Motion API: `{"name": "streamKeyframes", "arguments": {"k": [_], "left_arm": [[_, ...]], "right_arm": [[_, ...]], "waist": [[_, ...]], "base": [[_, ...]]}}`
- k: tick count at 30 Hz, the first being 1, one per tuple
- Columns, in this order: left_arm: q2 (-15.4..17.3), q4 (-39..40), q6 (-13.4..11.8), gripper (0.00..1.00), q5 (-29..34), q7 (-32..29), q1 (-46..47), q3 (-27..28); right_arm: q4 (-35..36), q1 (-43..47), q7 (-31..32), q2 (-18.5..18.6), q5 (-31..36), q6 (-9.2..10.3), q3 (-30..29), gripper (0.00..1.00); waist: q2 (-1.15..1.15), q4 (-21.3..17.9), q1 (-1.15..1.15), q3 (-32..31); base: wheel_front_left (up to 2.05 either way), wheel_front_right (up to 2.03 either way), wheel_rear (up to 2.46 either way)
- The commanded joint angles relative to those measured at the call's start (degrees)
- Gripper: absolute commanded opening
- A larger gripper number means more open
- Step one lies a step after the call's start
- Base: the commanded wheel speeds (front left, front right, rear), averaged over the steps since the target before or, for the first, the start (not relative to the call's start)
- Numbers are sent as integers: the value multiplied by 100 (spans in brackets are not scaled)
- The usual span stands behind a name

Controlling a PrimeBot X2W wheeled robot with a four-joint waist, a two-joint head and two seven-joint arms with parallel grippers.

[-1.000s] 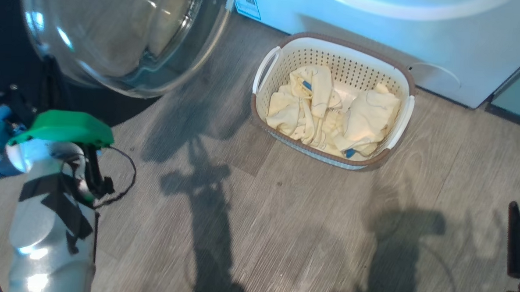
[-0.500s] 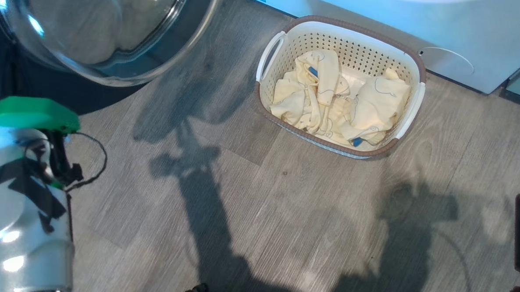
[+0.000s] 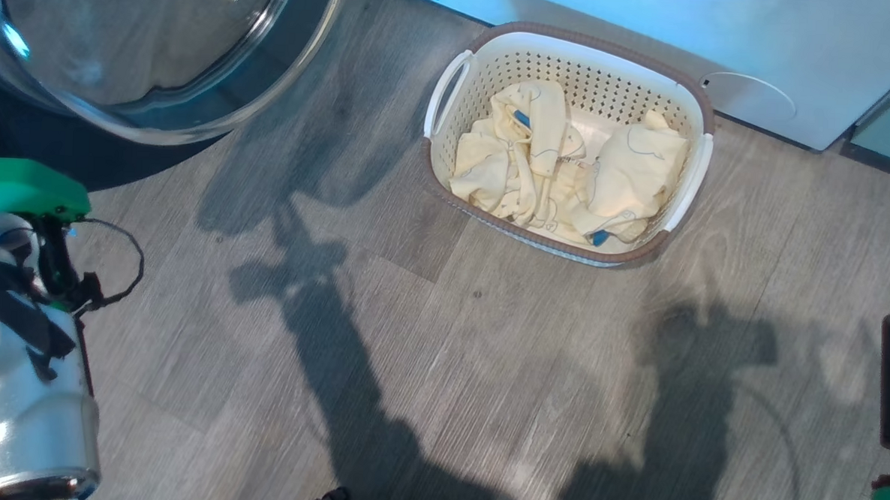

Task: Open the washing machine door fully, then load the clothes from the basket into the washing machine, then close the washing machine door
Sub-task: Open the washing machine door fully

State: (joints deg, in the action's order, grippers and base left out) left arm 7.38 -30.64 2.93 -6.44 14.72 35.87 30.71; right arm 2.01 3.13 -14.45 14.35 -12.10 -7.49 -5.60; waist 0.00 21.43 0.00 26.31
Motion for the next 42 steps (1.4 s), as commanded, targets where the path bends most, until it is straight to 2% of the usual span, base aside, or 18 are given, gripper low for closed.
{"name": "streamKeyframes", "arguments": {"k": [1, 13, 19, 25, 28, 34, 37, 40, 42], "left_arm": [[358, 163, 32, 0, 71, 28, 106, 229], [-109, 897, 269, 0, 253, 28, -621, 293], [-325, 1490, 353, 0, 265, 28, -1130, 77], [-441, 2403, 388, 0, 176, 28, -1975, -544], [-447, 2826, 218, 0, -80, 28, -2540, -1203], [-449, 3070, 37, 0, -183, 28, -3006, -2024], [-449, 3035, 16, 13, -185, 28, -3121, -2298], [-449, 2948, 5, 39, -183, 23, -3192, -2467], [-449, 2890, 11, 46, -189, -24, -3213, -2531]], "right_arm": [[127, -54, -55, 122, -24, 0, 113, 100], [43, -162, -55, -140, -8, 0, 171, 100], [15, -181, -55, -298, 7, 0, 172, 100], [-76, -181, -55, -511, 10, 0, 199, 100], [-144, -116, -55, -640, 24, 0, 211, 100], [-196, -32, -55, -767, 53, 0, 287, 100], [-213, -6, -55, -813, 69, 0, 344, 100], [-252, 34, -55, -843, 77, 0, 433, 100], [-265, 56, -55, -861, 85, 0, 492, 100]], "waist": [[0, -20, 0, -23], [0, -239, 0, -359], [0, -400, 0, -552], [0, -697, 0, -866], [0, -856, 0, -1078], [0, -1135, 0, -1364], [0, -1325, 0, -1502], [0, -1534, 0, -1640], [0, -1679, 0, -1703]], "base": [[0, 0, 0], [0, 0, 0], [0, 0, 0], [0, 0, 0], [0, 0, 0], [0, 0, 0], [0, 0, 0], [0, 0, 0], [0, 0, 0]]}}
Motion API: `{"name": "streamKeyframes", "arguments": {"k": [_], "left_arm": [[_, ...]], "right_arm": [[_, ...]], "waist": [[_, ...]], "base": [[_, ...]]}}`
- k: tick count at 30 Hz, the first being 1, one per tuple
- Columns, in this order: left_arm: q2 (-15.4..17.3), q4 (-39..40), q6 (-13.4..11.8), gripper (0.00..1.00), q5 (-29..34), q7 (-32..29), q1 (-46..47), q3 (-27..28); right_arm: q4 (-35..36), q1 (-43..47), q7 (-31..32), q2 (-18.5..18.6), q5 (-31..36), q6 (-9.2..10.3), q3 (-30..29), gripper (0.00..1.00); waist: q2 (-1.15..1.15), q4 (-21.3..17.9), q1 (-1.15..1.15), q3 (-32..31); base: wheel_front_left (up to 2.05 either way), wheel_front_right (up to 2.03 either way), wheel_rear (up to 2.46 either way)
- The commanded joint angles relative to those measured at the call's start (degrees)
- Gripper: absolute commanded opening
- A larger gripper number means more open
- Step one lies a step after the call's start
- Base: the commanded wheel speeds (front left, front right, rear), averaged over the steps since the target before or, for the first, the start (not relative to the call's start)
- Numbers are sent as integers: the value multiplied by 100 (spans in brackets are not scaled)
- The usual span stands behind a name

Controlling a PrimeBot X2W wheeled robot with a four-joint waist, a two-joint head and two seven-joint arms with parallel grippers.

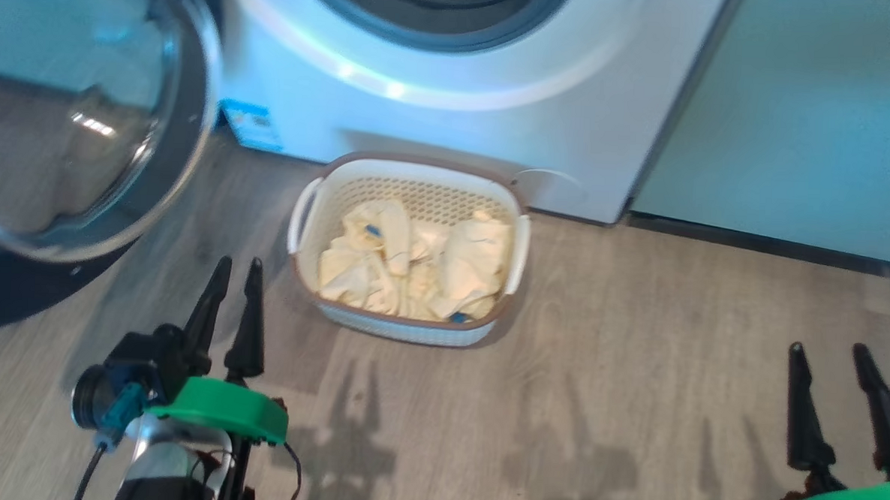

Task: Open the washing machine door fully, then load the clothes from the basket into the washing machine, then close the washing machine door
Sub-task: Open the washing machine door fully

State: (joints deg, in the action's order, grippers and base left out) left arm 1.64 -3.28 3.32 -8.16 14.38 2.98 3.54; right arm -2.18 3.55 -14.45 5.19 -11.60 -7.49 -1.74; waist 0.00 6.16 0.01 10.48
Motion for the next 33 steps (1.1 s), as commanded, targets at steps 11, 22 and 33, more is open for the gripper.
{"name": "streamKeyframes", "arguments": {"k": [11, 22, 33], "left_arm": [[258, -69, -93, 100, 43, -322, -15, 110], [325, -53, -152, 100, 90, -479, -222, 31], [342, 21, -193, 100, 16, -503, -288, 1]], "right_arm": [[86, 168, -55, -2, 55, 0, 267, 100], [95, 338, -55, -30, 103, 0, 274, 100], [111, 380, -55, -56, 122, 0, 190, 100]], "waist": [[0, -756, -1, -399], [0, -957, -1, -589], [0, -950, -1, -628]], "base": [[0, 0, 0], [0, 0, 0], [0, 0, 0]]}}
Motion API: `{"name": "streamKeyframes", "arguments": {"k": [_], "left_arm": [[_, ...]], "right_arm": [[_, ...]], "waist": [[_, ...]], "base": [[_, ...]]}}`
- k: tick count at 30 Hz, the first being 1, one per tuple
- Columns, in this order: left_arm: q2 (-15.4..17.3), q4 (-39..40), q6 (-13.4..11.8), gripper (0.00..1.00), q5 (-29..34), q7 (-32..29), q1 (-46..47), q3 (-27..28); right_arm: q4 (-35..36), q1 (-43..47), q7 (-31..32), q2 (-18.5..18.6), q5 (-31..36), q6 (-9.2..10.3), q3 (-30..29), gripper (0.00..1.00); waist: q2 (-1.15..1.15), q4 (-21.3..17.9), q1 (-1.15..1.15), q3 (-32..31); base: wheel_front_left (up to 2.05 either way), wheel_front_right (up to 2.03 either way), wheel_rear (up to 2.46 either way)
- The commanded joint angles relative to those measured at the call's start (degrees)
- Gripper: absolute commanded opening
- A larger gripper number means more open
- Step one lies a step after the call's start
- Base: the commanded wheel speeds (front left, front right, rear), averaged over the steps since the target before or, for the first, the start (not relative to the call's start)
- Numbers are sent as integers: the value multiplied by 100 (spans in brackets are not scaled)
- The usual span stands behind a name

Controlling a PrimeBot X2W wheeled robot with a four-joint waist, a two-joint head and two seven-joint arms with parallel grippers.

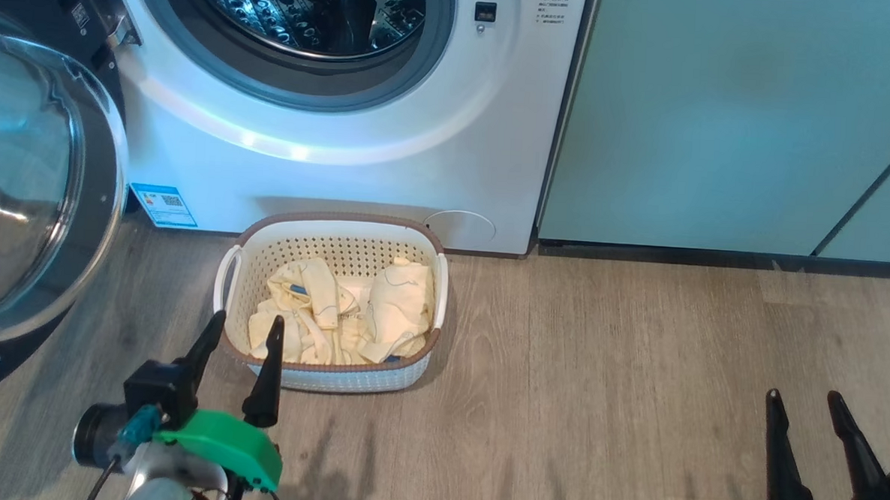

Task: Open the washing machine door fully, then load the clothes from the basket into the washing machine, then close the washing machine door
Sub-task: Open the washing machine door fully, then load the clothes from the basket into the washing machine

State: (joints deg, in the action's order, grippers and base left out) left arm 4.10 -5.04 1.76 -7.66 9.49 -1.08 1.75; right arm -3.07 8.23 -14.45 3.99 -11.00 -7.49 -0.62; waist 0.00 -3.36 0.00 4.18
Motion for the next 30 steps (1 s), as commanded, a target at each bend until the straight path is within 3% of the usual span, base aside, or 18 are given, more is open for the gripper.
{"name": "streamKeyframes", "arguments": {"k": [1, 30], "left_arm": [[96, 196, -39, 100, -44, -21, 118, 177], [137, -10, -128, 100, -195, -36, 88, 38]], "right_arm": [[201, -90, -55, 61, 64, 0, 74, 100], [151, -88, -55, 23, 27, 0, 38, 100]], "waist": [[0, 7, 0, 2], [0, 46, 0, -87]], "base": [[0, 0, 0], [13, -13, 0]]}}
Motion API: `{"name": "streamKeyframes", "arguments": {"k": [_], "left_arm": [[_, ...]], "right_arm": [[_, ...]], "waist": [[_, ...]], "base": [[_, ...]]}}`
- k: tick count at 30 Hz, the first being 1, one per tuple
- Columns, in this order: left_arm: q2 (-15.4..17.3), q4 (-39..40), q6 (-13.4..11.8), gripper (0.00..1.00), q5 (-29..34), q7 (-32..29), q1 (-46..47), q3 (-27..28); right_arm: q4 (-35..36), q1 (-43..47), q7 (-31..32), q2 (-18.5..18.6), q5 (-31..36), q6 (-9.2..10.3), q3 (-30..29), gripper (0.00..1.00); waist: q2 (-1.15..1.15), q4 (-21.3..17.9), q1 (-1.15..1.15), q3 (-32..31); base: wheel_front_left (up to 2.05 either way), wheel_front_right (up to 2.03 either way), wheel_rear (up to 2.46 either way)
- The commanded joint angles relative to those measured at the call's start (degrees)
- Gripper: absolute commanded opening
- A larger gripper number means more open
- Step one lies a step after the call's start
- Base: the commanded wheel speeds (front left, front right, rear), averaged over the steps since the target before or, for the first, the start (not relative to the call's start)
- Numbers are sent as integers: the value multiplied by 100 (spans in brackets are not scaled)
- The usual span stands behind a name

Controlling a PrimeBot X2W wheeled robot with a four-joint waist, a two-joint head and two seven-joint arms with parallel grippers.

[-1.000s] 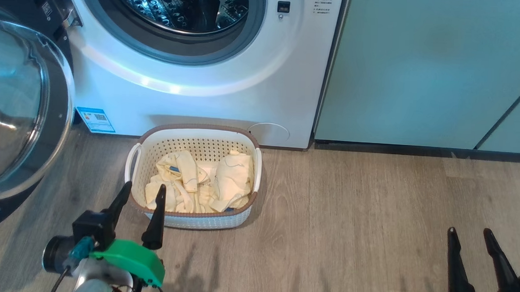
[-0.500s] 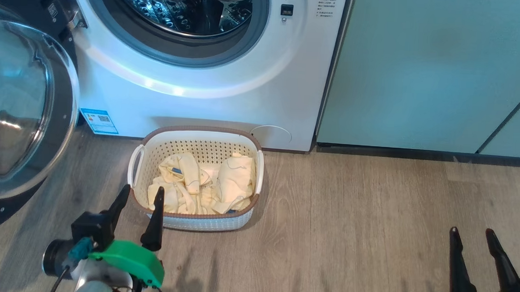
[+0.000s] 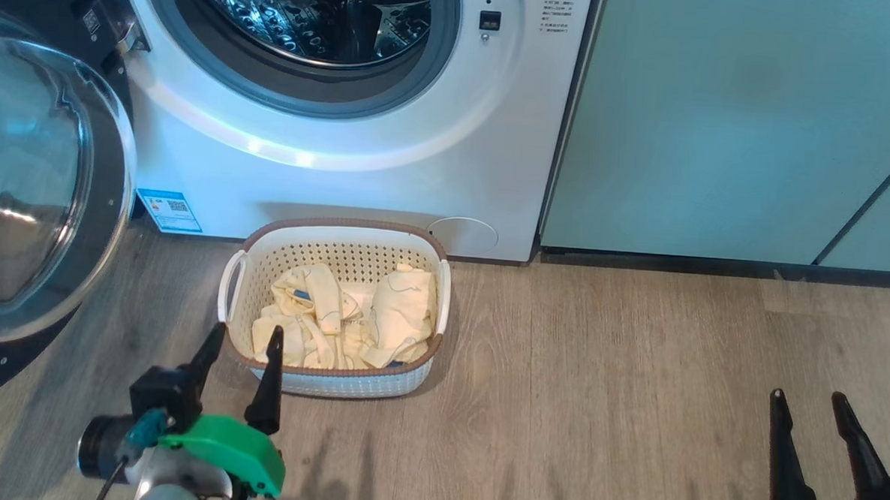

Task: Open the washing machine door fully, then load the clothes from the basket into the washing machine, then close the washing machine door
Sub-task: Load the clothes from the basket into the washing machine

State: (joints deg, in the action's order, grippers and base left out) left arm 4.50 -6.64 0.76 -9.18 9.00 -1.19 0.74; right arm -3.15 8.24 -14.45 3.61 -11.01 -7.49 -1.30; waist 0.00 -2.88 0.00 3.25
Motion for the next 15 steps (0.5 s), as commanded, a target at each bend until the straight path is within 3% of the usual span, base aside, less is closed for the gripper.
{"name": "streamKeyframes", "arguments": {"k": [1, 6, 15], "left_arm": [[97, 150, -28, 100, -43, 13, 99, 139], [106, 128, -39, 100, -55, 34, 128, 102], [129, 101, -7, 100, -91, 134, 179, 11]], "right_arm": [[159, -89, -55, 61, 28, 0, 106, 100], [160, -100, -55, 57, 28, 0, 99, 100], [166, -110, -55, 49, 24, 0, 85, 100]], "waist": [[0, -3, 0, 7], [0, -4, 0, 14], [0, 63, 0, 33]], "base": [[93, -93, 0], [134, -134, 0], [192, -192, 0]]}}
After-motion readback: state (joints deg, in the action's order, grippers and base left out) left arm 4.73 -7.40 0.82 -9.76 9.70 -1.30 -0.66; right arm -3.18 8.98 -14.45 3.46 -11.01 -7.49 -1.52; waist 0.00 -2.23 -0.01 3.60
